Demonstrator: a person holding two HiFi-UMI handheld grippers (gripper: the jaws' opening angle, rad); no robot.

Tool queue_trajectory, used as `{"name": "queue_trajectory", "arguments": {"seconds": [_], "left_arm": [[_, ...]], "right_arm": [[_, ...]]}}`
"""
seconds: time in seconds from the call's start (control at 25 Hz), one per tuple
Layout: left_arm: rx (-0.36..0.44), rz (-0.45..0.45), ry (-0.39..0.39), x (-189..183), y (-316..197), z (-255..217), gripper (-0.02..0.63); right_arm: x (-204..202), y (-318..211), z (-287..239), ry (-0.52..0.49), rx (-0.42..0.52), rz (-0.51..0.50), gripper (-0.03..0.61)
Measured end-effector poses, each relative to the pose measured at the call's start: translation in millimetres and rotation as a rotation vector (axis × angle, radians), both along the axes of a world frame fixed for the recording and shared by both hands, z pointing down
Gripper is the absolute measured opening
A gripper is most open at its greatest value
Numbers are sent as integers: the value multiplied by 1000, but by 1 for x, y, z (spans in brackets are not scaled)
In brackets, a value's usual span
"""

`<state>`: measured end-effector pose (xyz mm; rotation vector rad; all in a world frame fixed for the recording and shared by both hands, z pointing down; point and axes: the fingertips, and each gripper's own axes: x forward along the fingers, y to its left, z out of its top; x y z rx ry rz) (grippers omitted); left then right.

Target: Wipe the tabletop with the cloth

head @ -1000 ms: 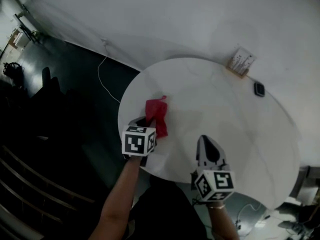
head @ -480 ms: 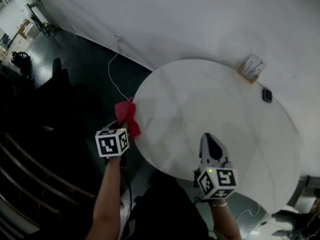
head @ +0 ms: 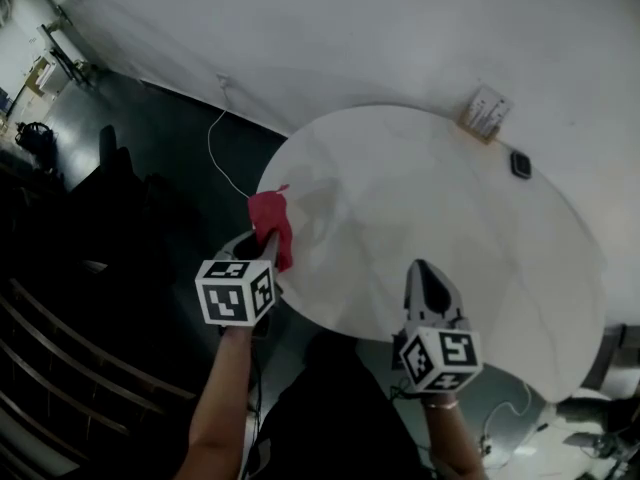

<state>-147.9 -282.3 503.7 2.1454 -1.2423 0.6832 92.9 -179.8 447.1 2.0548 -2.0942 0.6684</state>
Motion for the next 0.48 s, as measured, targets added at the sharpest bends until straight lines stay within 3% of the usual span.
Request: {"name": "queue_trajectory", "arguments": {"seconds": [0.28, 0.48], "left_arm": [[-43, 384, 126, 179, 51, -9, 51], [-142, 555, 192, 273, 97, 7, 51]], "right_arm": [[33, 47, -7, 11, 13, 126, 2], [71, 81, -9, 23, 9, 229, 2]]}}
